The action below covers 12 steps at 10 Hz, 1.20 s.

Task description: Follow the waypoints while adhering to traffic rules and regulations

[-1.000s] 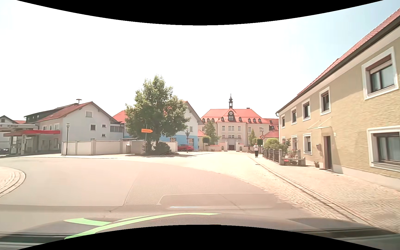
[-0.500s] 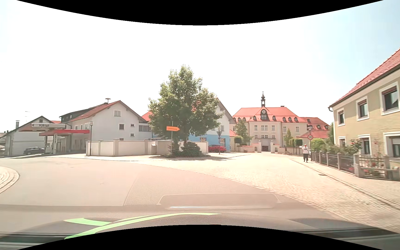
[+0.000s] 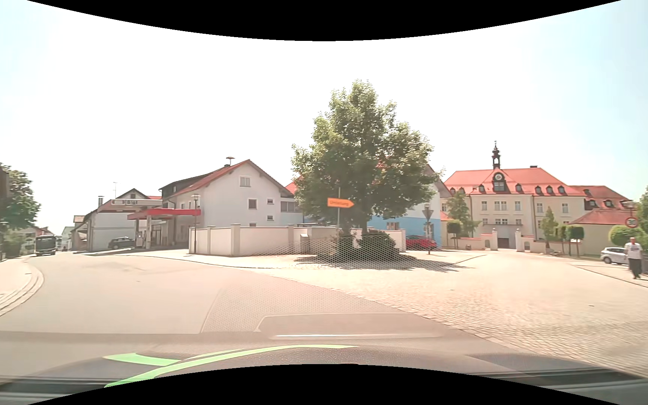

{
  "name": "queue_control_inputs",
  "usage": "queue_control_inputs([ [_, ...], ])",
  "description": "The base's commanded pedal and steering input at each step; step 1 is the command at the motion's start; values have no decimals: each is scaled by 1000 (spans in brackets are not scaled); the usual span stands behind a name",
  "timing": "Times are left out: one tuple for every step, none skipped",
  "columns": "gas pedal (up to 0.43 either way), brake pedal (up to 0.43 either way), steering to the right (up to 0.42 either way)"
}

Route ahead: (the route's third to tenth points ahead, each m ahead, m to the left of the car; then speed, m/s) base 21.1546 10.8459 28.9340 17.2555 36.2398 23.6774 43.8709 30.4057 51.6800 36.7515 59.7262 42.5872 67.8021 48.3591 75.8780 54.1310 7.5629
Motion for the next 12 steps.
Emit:
queue_control_inputs([
  [118, 0, -229],
  [118, 0, -230],
  [118, 0, -230],
  [130, 0, -230],
  [130, 0, -230],
  [130, 0, -230],
  [130, 0, -229],
  [130, 0, -226],
  [138, 0, -223],
  [150, 0, -220],
  [150, 0, -214],
  [150, 0, -201],
])
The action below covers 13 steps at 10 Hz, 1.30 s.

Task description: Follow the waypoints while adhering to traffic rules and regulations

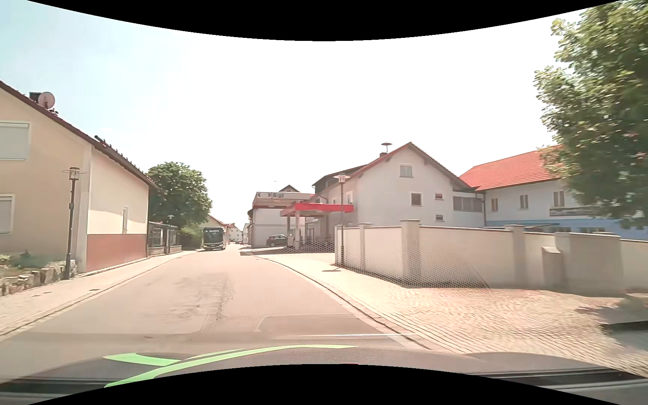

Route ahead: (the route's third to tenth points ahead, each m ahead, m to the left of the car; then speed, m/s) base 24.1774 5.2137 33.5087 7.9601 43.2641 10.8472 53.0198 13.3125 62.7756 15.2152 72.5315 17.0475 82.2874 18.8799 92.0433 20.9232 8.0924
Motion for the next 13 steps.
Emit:
queue_control_inputs([
  [150, 0, -184],
  [150, 0, -167],
  [150, 0, -144],
  [150, 0, -125],
  [138, 0, -107],
  [118, 0, -85],
  [98, 0, -67],
  [39, 0, -60],
  [20, 0, -54],
  [8, 0, -47],
  [0, 0, -42],
  [0, 0, -33],
  [0, 0, -24],
])
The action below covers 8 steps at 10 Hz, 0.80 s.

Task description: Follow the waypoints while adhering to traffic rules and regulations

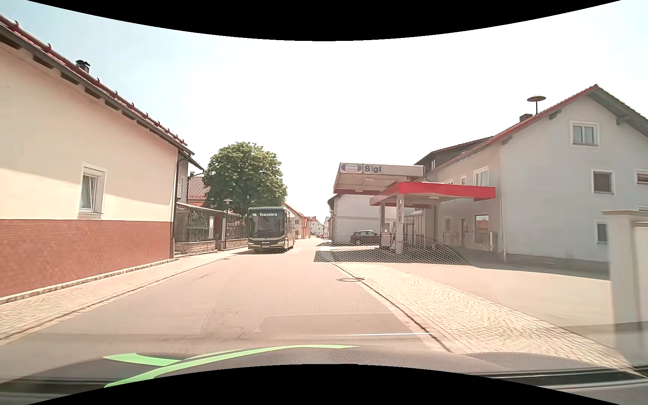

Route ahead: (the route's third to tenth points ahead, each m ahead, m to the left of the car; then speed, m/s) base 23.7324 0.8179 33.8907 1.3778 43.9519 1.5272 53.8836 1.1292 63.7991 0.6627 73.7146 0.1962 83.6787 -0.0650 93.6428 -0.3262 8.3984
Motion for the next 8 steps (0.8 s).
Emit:
queue_control_inputs([
  [0, 0, -22],
  [0, 0, -22],
  [0, 0, -23],
  [0, 0, -23],
  [0, 0, -23],
  [0, 0, -22],
  [8, 0, -19],
  [20, 0, -18],
])
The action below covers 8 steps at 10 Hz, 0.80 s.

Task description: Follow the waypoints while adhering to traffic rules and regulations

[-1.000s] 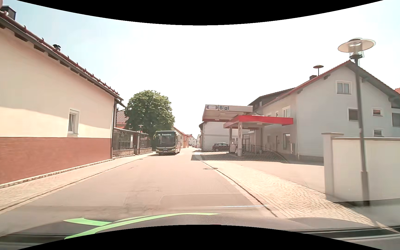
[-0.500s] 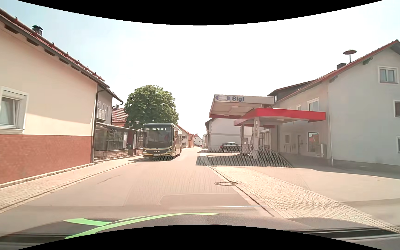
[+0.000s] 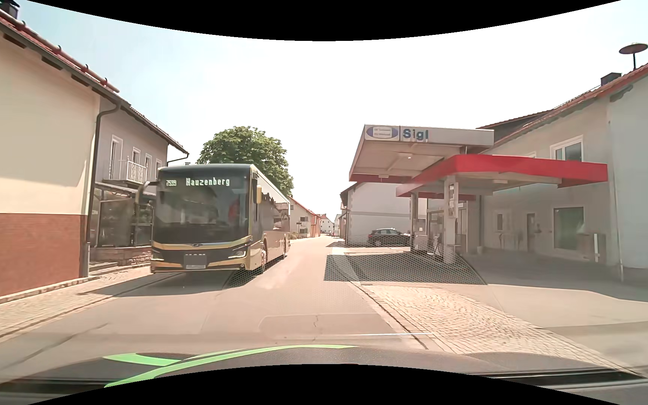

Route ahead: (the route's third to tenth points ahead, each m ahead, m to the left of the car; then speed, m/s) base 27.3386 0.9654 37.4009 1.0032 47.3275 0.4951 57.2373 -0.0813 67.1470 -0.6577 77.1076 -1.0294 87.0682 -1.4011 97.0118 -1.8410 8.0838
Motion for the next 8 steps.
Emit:
queue_control_inputs([
  [39, 0, -19],
  [59, 0, -19],
  [59, 0, -20],
  [79, 0, -29],
  [110, 0, -36],
  [118, 0, -44],
  [118, 0, -46],
  [118, 0, -43],
])
